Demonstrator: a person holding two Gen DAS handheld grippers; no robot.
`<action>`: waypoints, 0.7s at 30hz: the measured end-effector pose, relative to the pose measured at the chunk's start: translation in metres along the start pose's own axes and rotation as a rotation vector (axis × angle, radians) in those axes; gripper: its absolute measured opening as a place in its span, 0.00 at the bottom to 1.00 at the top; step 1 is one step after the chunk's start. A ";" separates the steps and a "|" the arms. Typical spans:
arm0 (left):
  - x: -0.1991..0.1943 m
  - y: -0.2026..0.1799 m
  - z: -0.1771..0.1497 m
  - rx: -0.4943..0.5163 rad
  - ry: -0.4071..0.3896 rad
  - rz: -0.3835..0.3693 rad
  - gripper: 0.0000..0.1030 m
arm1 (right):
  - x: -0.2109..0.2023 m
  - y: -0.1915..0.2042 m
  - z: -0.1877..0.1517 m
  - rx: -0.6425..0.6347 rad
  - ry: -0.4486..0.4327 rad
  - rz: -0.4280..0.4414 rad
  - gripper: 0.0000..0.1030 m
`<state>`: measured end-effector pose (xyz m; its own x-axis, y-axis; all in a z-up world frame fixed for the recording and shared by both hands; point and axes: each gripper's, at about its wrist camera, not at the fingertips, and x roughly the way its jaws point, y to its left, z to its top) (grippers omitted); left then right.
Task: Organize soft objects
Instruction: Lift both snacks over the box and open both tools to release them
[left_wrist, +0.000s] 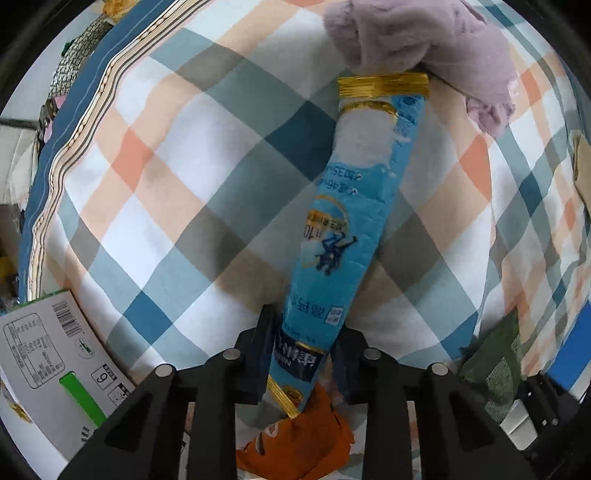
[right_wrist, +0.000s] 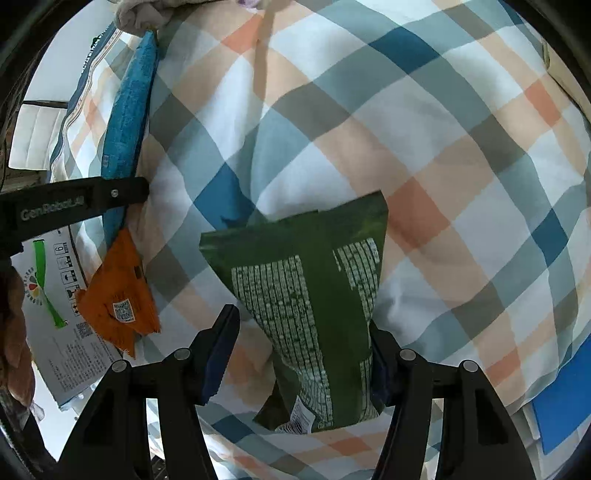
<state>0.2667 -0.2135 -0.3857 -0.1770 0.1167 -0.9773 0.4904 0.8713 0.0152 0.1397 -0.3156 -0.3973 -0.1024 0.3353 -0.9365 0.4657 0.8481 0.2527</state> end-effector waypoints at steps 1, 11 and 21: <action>0.000 0.001 0.000 -0.012 0.000 -0.011 0.24 | 0.001 0.003 0.002 -0.001 0.002 -0.009 0.62; -0.024 0.006 -0.024 -0.030 -0.076 -0.018 0.15 | 0.003 0.014 -0.012 -0.015 -0.006 -0.066 0.36; -0.047 0.005 -0.031 -0.007 -0.069 -0.048 0.29 | -0.010 0.005 -0.016 -0.044 0.002 -0.070 0.37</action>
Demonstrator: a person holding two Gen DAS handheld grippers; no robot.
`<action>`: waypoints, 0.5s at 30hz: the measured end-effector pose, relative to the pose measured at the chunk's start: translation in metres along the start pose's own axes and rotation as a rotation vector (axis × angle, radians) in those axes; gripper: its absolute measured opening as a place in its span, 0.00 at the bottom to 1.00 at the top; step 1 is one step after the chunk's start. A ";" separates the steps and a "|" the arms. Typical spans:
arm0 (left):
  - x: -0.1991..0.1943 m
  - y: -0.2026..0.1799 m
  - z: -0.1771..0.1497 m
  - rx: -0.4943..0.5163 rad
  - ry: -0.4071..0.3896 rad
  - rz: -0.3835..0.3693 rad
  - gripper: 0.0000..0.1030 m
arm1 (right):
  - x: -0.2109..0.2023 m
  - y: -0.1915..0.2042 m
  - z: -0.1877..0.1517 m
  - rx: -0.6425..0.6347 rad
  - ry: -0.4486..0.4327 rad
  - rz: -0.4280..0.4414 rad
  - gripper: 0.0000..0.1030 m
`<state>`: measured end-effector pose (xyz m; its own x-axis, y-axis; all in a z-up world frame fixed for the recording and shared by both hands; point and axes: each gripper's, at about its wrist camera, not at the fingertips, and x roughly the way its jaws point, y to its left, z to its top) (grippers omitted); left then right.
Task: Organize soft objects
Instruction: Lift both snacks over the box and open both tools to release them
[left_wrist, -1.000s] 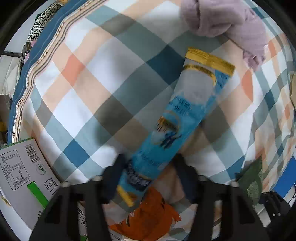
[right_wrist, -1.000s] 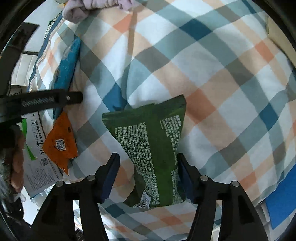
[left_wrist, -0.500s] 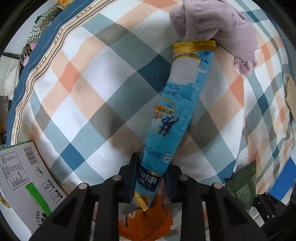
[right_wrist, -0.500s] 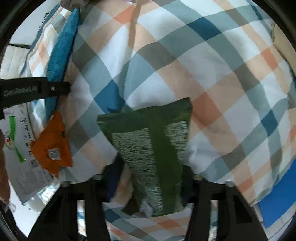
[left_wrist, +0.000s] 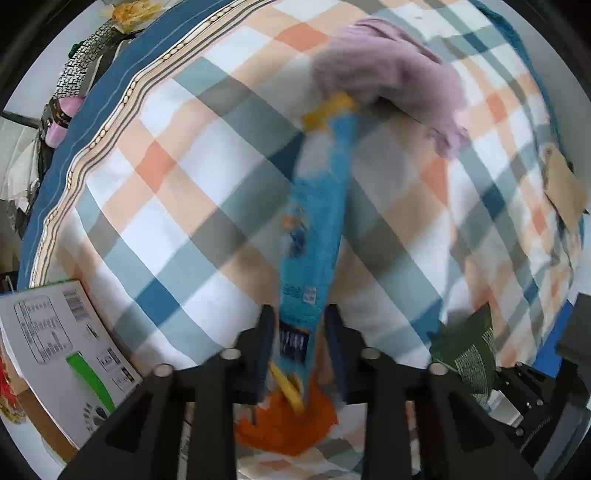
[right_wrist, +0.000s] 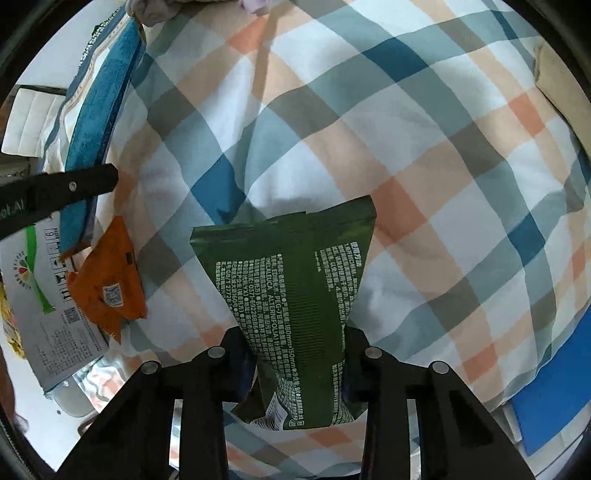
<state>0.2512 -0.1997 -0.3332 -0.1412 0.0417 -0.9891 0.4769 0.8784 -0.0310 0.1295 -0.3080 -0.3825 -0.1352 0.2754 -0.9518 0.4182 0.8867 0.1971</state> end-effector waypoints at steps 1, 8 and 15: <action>0.002 0.002 0.005 -0.015 0.006 -0.016 0.32 | 0.000 0.001 0.003 -0.003 0.001 0.000 0.39; 0.025 0.012 0.024 -0.092 0.037 -0.053 0.36 | 0.001 -0.001 0.021 0.035 0.024 0.026 0.52; 0.013 0.012 -0.006 -0.112 -0.021 -0.025 0.16 | 0.004 -0.003 0.018 0.041 0.014 -0.001 0.35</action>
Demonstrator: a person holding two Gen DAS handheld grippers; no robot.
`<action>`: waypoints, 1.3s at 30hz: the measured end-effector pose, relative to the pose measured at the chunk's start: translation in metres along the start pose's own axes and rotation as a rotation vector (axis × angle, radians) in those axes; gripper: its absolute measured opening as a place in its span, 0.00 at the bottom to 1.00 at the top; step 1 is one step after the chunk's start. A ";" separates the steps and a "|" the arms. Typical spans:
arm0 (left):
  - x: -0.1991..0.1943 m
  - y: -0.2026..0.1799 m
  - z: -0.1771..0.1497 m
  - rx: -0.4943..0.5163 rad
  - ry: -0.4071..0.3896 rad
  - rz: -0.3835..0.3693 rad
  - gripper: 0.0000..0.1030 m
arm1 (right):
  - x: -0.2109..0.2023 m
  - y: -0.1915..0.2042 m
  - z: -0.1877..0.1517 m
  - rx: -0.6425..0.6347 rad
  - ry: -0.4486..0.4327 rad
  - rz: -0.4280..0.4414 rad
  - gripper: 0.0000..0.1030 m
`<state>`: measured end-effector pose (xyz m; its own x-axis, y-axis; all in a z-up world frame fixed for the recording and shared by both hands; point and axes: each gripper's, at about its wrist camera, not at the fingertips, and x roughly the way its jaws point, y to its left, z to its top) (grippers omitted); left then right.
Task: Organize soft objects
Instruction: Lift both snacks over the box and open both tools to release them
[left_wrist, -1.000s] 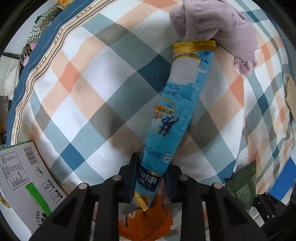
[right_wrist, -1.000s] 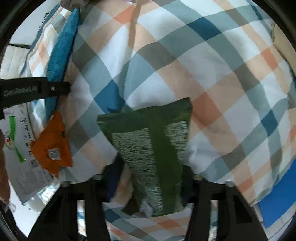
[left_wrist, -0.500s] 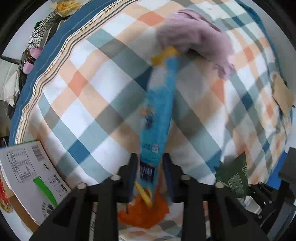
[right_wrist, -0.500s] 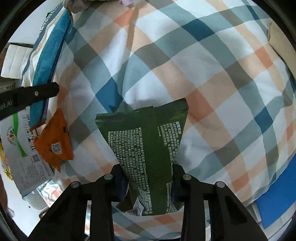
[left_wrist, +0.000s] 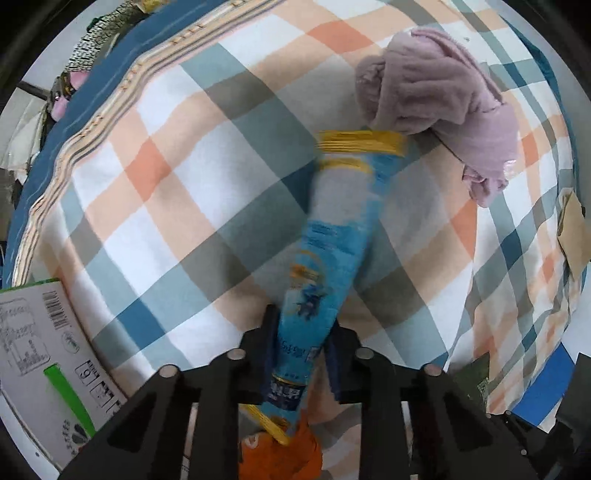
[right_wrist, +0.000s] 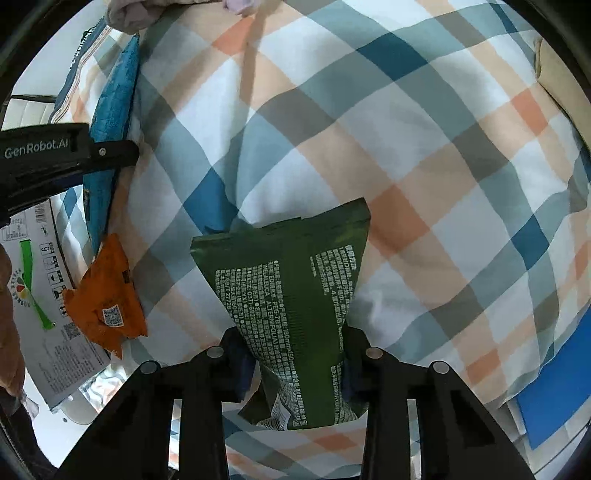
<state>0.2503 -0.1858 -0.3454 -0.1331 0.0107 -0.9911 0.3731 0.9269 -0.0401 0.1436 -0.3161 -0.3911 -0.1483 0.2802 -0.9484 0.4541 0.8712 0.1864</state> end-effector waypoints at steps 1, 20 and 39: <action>-0.006 0.000 -0.005 -0.001 -0.013 0.005 0.15 | -0.003 0.001 -0.001 -0.001 -0.005 -0.004 0.34; -0.200 0.086 -0.107 -0.195 -0.360 -0.147 0.15 | -0.163 0.069 -0.052 -0.214 -0.214 0.114 0.33; -0.156 0.334 -0.211 -0.556 -0.280 -0.089 0.15 | -0.108 0.317 -0.132 -0.543 -0.130 0.162 0.33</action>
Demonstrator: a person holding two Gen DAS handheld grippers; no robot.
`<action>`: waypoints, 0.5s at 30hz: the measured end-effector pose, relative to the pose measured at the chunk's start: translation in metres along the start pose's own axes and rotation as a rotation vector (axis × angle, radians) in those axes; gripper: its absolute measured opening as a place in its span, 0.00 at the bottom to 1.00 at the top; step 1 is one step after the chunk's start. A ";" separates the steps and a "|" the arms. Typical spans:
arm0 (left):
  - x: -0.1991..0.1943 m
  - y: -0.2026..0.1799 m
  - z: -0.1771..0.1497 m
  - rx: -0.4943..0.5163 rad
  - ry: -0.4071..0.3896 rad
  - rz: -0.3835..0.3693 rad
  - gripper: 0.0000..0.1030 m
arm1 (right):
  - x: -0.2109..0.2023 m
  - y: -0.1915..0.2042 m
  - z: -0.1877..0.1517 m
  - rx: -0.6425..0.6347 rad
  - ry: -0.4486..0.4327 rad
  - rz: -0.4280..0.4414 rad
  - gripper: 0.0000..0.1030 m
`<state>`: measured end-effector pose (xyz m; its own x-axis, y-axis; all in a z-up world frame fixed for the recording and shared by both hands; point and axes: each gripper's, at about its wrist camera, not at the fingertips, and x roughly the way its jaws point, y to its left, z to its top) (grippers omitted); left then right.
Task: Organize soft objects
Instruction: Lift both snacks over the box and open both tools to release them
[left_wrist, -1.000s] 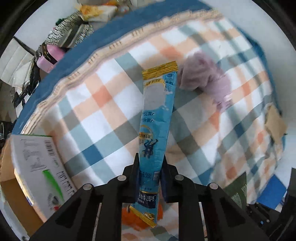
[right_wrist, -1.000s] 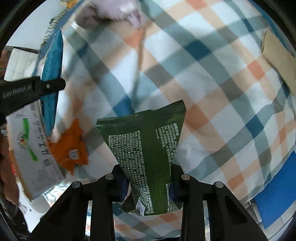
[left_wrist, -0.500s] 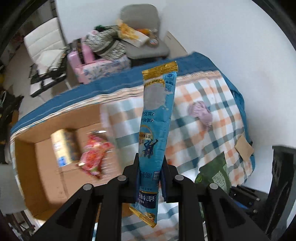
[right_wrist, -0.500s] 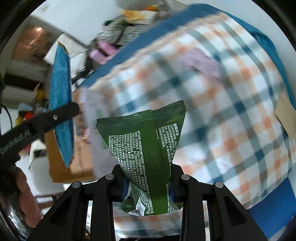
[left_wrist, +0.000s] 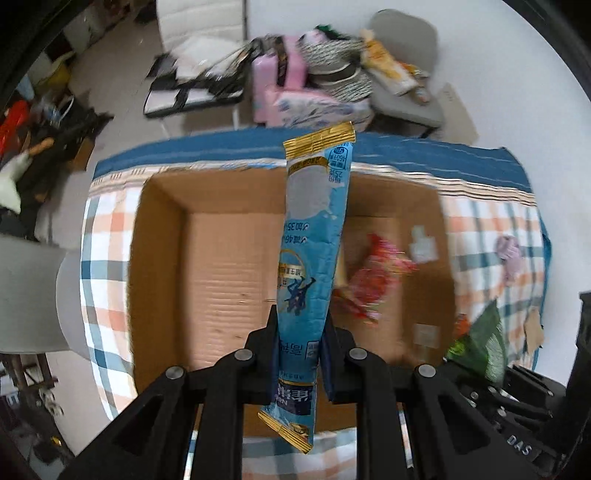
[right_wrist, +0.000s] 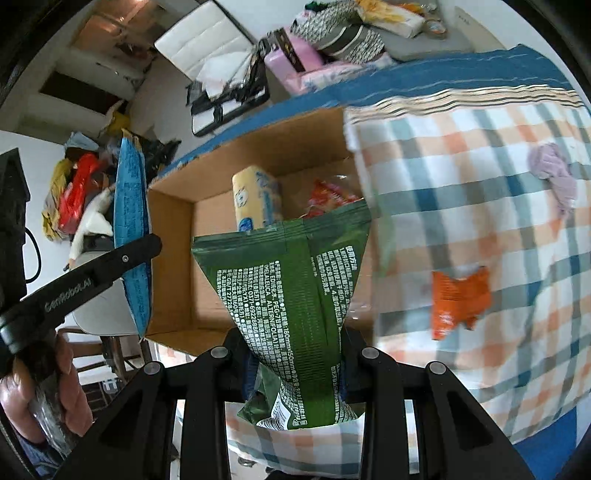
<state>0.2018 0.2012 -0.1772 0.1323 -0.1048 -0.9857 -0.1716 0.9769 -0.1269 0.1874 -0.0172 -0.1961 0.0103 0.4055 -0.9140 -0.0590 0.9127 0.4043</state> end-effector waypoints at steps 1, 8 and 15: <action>0.007 0.009 0.004 -0.012 0.011 -0.001 0.15 | 0.007 0.007 0.001 -0.001 0.011 -0.008 0.33; 0.066 0.048 0.039 -0.054 0.115 -0.026 0.15 | 0.067 0.026 0.012 0.009 0.070 -0.070 0.33; 0.105 0.054 0.052 -0.049 0.178 -0.006 0.18 | 0.109 0.028 0.018 0.026 0.126 -0.114 0.34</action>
<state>0.2571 0.2530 -0.2818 -0.0404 -0.1458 -0.9885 -0.2189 0.9665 -0.1336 0.2044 0.0537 -0.2836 -0.1097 0.2917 -0.9502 -0.0392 0.9540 0.2974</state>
